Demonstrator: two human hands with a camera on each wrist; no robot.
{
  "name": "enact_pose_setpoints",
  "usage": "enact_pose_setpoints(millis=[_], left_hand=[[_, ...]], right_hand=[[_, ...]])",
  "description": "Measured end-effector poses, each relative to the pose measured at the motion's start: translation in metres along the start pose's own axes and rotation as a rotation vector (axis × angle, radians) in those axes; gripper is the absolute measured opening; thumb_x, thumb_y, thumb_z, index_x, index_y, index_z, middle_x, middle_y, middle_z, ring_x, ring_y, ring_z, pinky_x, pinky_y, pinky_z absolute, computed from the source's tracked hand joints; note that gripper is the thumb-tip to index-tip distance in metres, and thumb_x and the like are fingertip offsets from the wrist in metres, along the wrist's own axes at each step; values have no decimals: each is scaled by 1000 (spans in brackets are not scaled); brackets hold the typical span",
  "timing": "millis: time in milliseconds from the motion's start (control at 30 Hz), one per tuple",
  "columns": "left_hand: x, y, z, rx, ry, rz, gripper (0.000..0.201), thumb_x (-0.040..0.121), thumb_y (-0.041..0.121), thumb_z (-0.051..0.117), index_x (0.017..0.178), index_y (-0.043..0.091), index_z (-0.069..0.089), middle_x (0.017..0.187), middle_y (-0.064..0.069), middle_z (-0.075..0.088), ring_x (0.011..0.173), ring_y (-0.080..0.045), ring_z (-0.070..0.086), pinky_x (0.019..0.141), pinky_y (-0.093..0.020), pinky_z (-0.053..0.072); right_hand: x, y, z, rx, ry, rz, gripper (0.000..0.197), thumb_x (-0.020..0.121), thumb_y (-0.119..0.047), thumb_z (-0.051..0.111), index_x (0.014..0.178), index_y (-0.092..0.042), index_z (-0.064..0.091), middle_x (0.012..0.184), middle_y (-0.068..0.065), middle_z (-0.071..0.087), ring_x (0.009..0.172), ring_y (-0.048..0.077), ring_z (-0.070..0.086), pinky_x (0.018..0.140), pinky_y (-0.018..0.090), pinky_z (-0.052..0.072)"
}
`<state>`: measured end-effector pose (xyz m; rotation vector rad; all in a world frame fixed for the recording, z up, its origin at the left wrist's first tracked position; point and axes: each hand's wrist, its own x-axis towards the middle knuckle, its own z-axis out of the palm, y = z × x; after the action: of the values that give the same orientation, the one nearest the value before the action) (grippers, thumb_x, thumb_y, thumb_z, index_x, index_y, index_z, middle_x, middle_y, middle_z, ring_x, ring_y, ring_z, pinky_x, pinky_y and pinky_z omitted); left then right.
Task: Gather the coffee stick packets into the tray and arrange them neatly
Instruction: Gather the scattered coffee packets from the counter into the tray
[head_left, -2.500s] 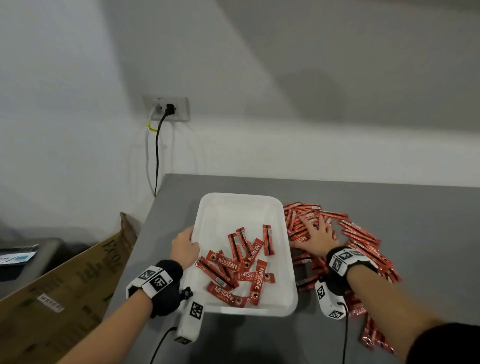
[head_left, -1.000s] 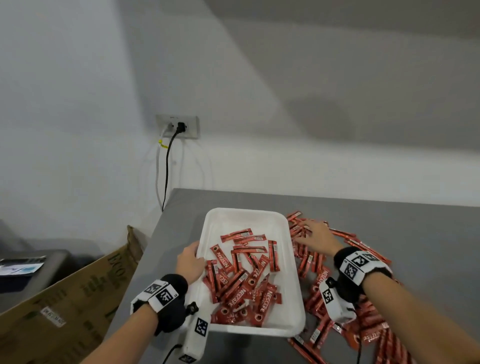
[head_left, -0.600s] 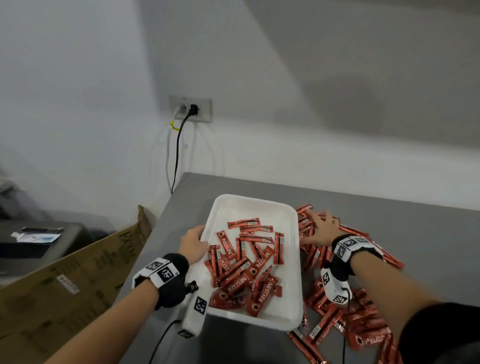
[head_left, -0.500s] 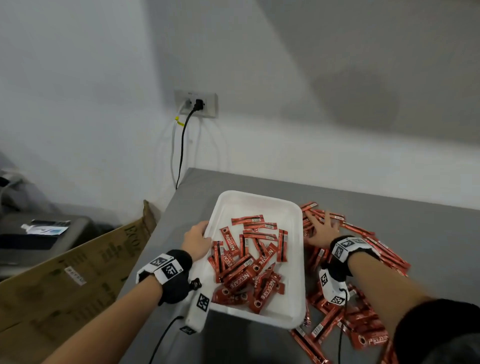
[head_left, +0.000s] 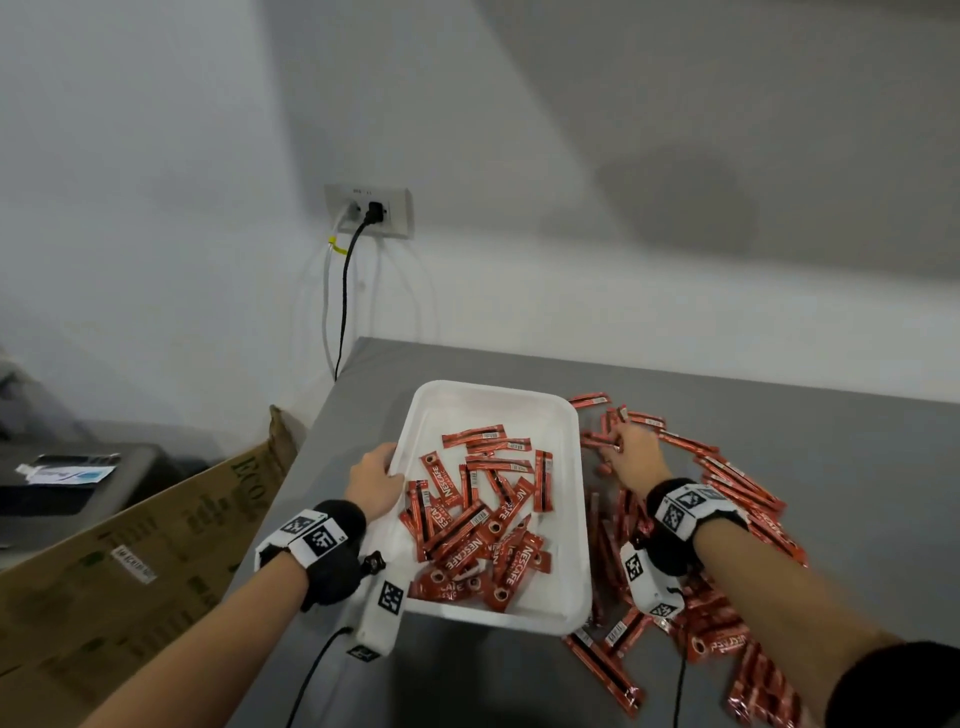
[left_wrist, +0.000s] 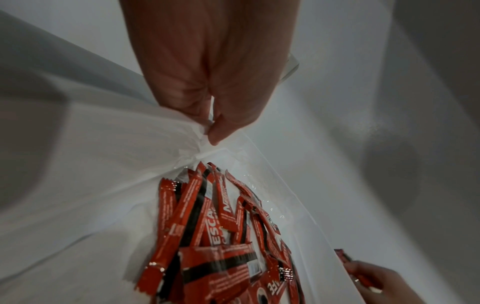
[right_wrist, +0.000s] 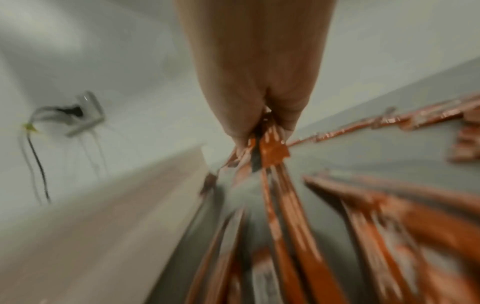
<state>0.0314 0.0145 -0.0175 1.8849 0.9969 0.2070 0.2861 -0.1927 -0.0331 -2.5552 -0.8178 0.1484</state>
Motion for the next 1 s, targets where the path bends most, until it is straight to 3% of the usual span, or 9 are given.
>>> enact_pose_setpoints(millis=[100, 200, 333, 433, 567, 633, 700, 800, 1000], left_hand=[[-2, 0, 0, -23, -4, -5, 42, 89, 4, 55, 131, 9, 51, 125, -14, 59, 116, -29, 54, 99, -37, 42], [-2, 0, 0, -25, -2, 2, 42, 89, 3, 55, 131, 8, 51, 126, -15, 59, 116, -30, 54, 99, -37, 41], [-2, 0, 1, -24, -4, 1, 44, 89, 0, 52, 132, 7, 49, 127, -15, 58, 117, -31, 54, 102, -38, 41], [-1, -1, 0, 7, 2, 7, 43, 89, 0, 52, 131, 6, 49, 127, -15, 57, 117, -31, 53, 101, -37, 40], [-1, -3, -1, 29, 9, 22, 43, 88, 0, 53, 130, 5, 51, 127, -15, 58, 117, -30, 54, 99, -34, 39], [-2, -3, -1, 38, 13, 27, 43, 87, 0, 53, 130, 6, 52, 127, -14, 58, 117, -30, 54, 100, -34, 40], [-3, -3, -2, 47, 8, 34, 43, 87, 0, 52, 129, 7, 53, 128, -14, 58, 117, -31, 54, 100, -33, 40], [-6, -1, -3, 84, -11, 42, 43, 88, 2, 52, 131, 8, 52, 129, -14, 57, 119, -31, 52, 100, -32, 38], [-5, 0, -2, 77, -11, 42, 44, 88, -1, 50, 131, 7, 51, 127, -16, 58, 118, -31, 53, 101, -33, 38]], right_hand=[[0, -13, -31, 75, 111, -19, 9, 88, -1, 62, 95, 4, 62, 79, 13, 58, 63, 17, 52, 60, 20, 42], [-11, -42, -49, 121, 175, -125, 16, 88, -6, 63, 103, -2, 63, 89, 12, 61, 69, 17, 54, 61, 18, 42], [-47, -83, -41, 143, -156, -280, 33, 83, -28, 70, 112, -13, 62, 97, -1, 59, 79, 7, 58, 61, 7, 39], [-60, -82, -39, 85, -238, -258, 59, 78, -52, 68, 127, -23, 54, 131, -1, 53, 116, 17, 50, 93, 26, 39], [-90, -44, -53, 52, -212, -197, 59, 79, -48, 69, 129, -24, 47, 137, -2, 46, 118, 13, 46, 95, 23, 37], [-111, -17, -47, -55, -410, -121, 83, 70, -57, 72, 138, -30, 34, 150, 2, 26, 132, 20, 35, 104, 30, 35], [-124, 5, -30, -142, -611, -33, 119, 50, -76, 69, 147, -41, 11, 158, 5, -10, 145, 33, 6, 113, 52, 25], [-129, 19, -5, -258, -686, -78, 141, 28, -94, 52, 145, -48, -13, 152, 6, -33, 142, 33, -24, 110, 68, 12], [-133, 11, 13, -466, -576, -185, 122, 57, -83, 58, 149, -37, -7, 156, 6, -23, 144, 34, -15, 110, 66, 9]])
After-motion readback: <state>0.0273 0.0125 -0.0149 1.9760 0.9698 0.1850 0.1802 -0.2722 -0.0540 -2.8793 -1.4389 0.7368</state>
